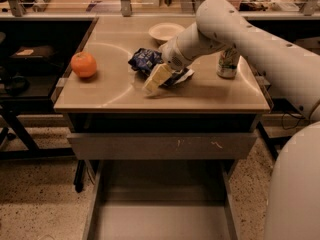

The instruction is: Place blue chip bag into middle drawer

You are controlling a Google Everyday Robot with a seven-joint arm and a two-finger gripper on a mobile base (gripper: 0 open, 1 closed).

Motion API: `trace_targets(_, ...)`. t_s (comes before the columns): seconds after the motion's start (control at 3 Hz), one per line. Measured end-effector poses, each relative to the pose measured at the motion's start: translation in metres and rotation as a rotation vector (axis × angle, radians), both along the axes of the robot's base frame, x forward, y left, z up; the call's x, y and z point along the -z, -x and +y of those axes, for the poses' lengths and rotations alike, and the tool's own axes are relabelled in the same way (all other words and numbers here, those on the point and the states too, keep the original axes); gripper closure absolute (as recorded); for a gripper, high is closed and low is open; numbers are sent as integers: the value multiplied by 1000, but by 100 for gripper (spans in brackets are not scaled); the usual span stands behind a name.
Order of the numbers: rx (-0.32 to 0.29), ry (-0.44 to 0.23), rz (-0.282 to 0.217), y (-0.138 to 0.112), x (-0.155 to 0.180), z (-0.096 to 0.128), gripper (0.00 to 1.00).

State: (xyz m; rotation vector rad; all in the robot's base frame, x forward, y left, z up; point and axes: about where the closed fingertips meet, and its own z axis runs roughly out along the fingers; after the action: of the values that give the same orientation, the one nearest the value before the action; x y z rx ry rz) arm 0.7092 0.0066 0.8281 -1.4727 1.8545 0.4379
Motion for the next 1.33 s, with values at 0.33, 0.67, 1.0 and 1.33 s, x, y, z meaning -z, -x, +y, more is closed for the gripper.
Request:
trace_targets(0.33, 0, 0, 1, -1, 1, 0, 18)
trace_targets(0.67, 0, 0, 1, -1, 1, 0, 43)
trace_targets(1.0, 0, 0, 1, -1, 1, 0, 66)
trace_targets(1.33, 0, 0, 1, 0, 1, 0, 90)
